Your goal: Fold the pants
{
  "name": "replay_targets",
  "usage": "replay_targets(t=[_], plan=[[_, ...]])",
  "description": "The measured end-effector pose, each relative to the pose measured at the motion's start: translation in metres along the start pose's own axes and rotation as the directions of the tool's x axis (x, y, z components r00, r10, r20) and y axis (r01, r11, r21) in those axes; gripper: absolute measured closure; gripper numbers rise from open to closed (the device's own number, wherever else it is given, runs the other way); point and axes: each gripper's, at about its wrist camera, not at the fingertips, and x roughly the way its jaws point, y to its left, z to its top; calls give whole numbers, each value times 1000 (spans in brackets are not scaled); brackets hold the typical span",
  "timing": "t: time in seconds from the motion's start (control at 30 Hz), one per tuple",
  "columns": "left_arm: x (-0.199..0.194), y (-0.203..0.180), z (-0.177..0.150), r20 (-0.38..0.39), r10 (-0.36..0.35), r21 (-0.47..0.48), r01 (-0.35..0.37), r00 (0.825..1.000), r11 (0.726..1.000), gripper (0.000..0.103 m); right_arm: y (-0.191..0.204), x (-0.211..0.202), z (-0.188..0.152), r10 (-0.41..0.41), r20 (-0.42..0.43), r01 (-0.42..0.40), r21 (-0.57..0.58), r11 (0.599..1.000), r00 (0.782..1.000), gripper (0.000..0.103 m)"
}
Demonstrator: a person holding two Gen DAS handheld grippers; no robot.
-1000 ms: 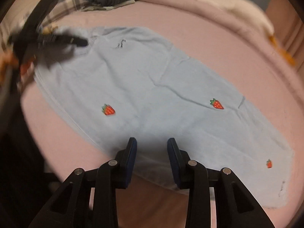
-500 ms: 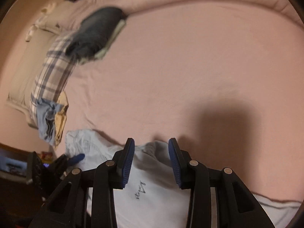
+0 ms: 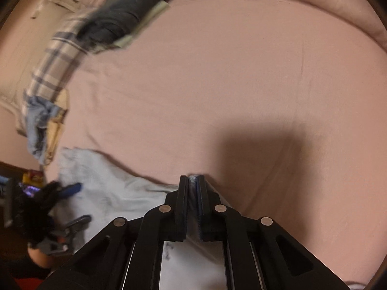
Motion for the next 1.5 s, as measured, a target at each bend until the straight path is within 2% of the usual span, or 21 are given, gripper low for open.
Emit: replay_targets(t=[0.1,0.17,0.27,0.33,0.47,0.53,0.6,0.7,0.77,0.8,0.87,0.9,0.93,1.03,1.13,1.17,1.2,1.27,1.33,1.43,1.5], plan=[[-1,1,4,-25,7,-18,-8,1000,1000,49,-7,-18,2,-7,107,4,25,1000,994,98],[-6,0,9,-41,19,-39,-21,999,999,51,-7,-45,-5,-25,201,14,57,998,979,98],[-16,-5,18,-15,9,-66,-10,1000,998,34,-10,-93,-34,4,336,-30,70,997,942,97],[-19,-13,26,10,-28,-77,28,1000,997,28,-12,-114,-58,-38,380,4,91,996,924,97],[-2,-38,46,-6,-61,-68,60,998,996,28,-23,-120,-112,-239,351,197,150,969,906,97],[13,-54,54,-31,-71,-49,69,997,996,28,-29,-110,-130,-264,322,223,158,962,909,97],[34,-67,59,-74,-26,-7,26,997,1000,29,-36,-95,-141,-274,289,238,153,959,917,97],[52,-68,57,-118,40,28,-37,992,999,27,-57,-79,-152,-364,257,336,147,930,895,97],[49,-58,57,-112,34,9,-33,993,999,27,-82,-90,-162,-327,308,278,194,941,893,97],[47,-50,56,-117,31,-9,-32,993,999,26,-98,-100,-167,-336,317,269,238,934,887,97],[46,-40,53,-116,-2,-36,-2,993,999,26,-139,-122,-182,-413,313,306,338,890,855,97],[45,-37,53,-114,-15,-45,9,993,999,26,-158,-130,-190,-436,304,314,376,872,847,98],[45,-37,53,-113,-14,-44,10,993,999,25,-184,-142,-203,-438,306,290,426,857,846,102],[48,-42,54,-124,19,-21,-22,992,1000,24,-230,-170,-231,-492,293,292,525,800,820,103],[42,-50,56,-144,52,-28,-57,988,998,27,-260,-200,-253,-611,202,362,650,668,766,103],[38,-55,58,-139,31,-38,-36,990,999,27,-261,-211,-258,-625,206,353,675,648,753,97],[34,-60,59,-128,3,-44,-9,992,999,27,-255,-218,-261,-613,245,323,672,666,751,86],[27,-78,60,-109,-46,-27,44,993,999,27,-225,-219,-258,-557,321,285,607,742,766,71],[23,-103,62,-93,-86,16,88,992,996,27,-178,-202,-248,-489,361,282,495,822,794,70],[29,-139,61,-107,-154,59,161,982,985,26,-114,-166,-238,-377,396,255,326,910,837,70],[37,-155,56,-131,-147,96,160,980,983,27,-85,-142,-234,-379,377,312,227,923,845,70]])
